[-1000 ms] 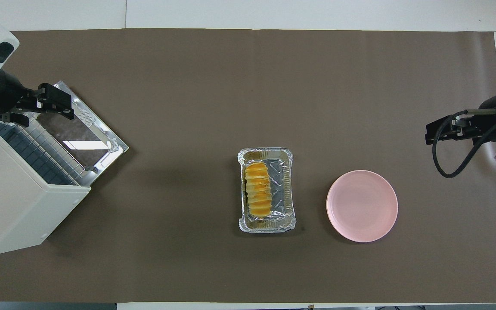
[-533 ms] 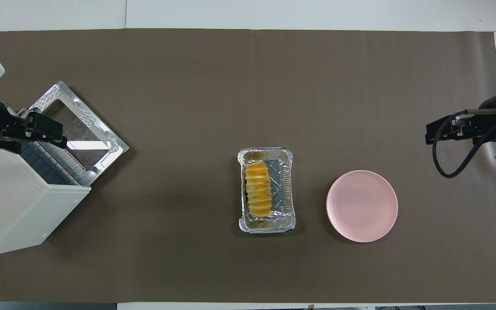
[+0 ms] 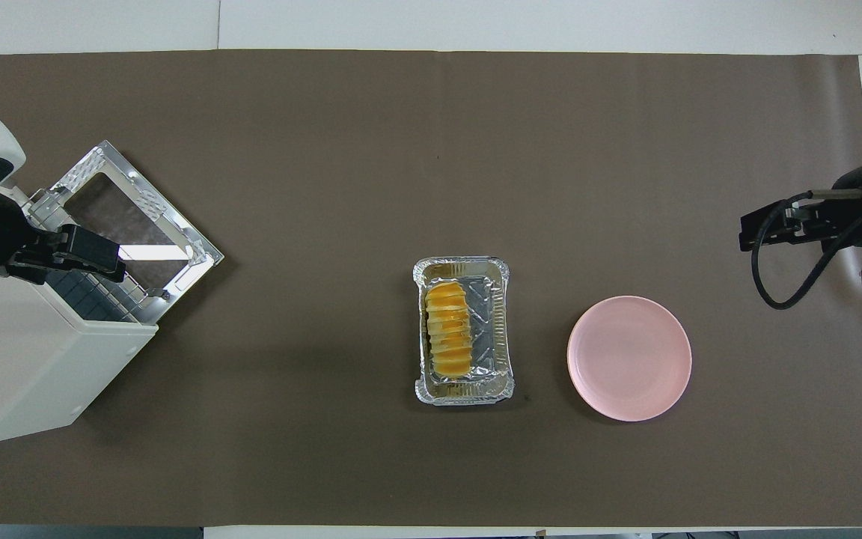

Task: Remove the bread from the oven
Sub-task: 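Reach the right gripper over to the foil tray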

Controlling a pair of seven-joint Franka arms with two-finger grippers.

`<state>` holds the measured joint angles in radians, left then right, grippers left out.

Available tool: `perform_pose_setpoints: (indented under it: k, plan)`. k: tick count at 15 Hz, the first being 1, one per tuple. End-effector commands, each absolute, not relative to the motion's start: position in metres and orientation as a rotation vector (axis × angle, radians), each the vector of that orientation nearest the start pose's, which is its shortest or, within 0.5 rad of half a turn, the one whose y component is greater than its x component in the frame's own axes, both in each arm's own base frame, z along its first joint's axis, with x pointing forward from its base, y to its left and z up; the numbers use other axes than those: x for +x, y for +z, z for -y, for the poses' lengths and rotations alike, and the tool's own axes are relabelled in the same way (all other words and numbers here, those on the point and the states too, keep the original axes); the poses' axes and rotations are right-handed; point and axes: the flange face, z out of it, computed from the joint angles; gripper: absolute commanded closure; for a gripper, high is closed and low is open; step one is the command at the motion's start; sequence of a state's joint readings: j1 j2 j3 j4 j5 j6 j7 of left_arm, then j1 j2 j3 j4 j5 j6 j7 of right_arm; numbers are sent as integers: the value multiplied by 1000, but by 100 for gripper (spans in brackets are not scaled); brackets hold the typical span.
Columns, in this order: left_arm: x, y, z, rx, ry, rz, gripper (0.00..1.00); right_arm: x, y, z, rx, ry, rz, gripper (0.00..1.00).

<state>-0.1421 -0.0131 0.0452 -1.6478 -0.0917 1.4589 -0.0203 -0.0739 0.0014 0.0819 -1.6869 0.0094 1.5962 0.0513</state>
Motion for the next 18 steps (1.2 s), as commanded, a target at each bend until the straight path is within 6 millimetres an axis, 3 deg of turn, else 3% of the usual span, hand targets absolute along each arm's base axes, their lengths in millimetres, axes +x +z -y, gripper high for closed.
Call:
perform_pose_setpoints:
  k: [1,5,6,8,11,15,18]
  plan:
    - [539,585,58,-3164,271,-166,0,536,571,-3,-3140,238,14,0]
    - [543,581,51,-3115,266,-182,0,538,586,3,-3141,157,22,0]
    - [542,581,51,-3115,268,-182,0,540,584,8,-3128,118,1,0]
    - [543,582,51,-3114,266,-186,0,536,570,-5,-3134,39,49,0]
    - [543,581,52,-3116,261,-182,0,526,531,-63,-3138,20,90,0]
    - [543,583,51,-3118,254,-165,0,529,485,-156,-3131,2,64,0]
    - [541,585,52,-3119,249,-168,0,534,458,-210,-3108,-52,-3,0]
